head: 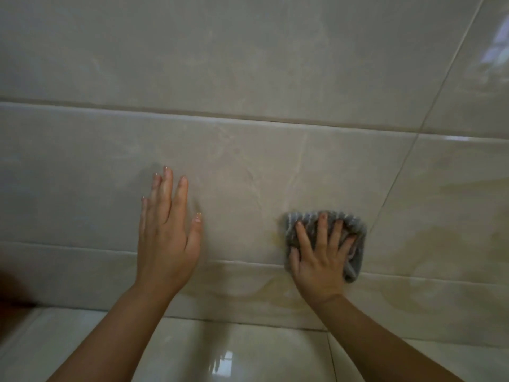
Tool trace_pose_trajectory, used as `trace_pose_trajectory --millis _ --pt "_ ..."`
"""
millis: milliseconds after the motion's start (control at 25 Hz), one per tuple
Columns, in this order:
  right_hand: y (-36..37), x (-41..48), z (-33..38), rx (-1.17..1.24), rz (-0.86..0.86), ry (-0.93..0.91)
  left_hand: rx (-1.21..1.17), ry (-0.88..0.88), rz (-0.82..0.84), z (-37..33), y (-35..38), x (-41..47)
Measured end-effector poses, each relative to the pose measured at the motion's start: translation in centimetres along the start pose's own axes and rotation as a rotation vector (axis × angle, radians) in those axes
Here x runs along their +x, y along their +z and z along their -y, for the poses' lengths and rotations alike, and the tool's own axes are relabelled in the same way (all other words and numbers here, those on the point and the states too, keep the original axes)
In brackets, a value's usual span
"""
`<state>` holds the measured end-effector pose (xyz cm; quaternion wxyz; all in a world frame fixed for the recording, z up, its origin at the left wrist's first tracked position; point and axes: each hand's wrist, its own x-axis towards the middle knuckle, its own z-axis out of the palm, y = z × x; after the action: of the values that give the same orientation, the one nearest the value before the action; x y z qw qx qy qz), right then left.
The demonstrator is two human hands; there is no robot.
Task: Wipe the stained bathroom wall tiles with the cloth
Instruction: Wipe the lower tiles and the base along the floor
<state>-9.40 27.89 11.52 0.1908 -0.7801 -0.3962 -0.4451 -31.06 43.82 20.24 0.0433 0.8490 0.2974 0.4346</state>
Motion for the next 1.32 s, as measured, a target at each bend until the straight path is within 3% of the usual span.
trace_pose_trajectory --millis 160,320,400,480,560,640,760,840,920,1040,1200,1320 --pt "-0.1 2.5 6.3 0.047 0.035 -0.249 0.014 0.002 0.02 0.3 0.6 -0.3" --pt "0.4 -1.3 1.0 -0.043 0.122 -0.459 0.026 0.015 0.041 0.8 1.1 -1.2" --pt "-0.2 -1.1 -2.5 -0.073 0.062 -0.424 0.026 -0.009 0.037 1.4 0.6 -1.4" --pt "-1.1 1.5 -2.8 -0.043 -0.047 -0.257 0.033 -0.036 0.028 2.1 0.1 -1.1" --pt "-1.6 4.6 0.0 0.041 -0.14 -0.028 0.041 -0.044 0.026 2.5 0.0 -1.1" --pt "-1.4 6.2 4.3 0.106 -0.143 0.043 0.051 -0.032 0.032 2.7 0.2 -1.3" --pt "0.1 4.0 8.6 0.109 -0.014 -0.237 0.078 -0.007 0.062 3.3 0.4 -2.2" --pt "1.6 0.7 7.1 0.028 0.069 -0.429 0.083 -0.016 0.071 3.8 0.4 -2.8" --pt "2.1 -1.9 3.4 -0.039 0.099 -0.509 0.073 -0.032 0.066 4.1 0.4 -3.1" --pt "1.1 -1.4 1.0 -0.055 0.068 -0.442 0.061 -0.027 0.064 4.2 0.7 -3.1" --pt "0.2 3.3 9.4 0.109 -0.011 -0.224 0.045 -0.017 0.064 3.7 0.8 -3.1" --pt "1.2 2.6 13.2 0.173 0.077 -0.401 0.062 0.03 0.102 3.1 1.1 -3.6"
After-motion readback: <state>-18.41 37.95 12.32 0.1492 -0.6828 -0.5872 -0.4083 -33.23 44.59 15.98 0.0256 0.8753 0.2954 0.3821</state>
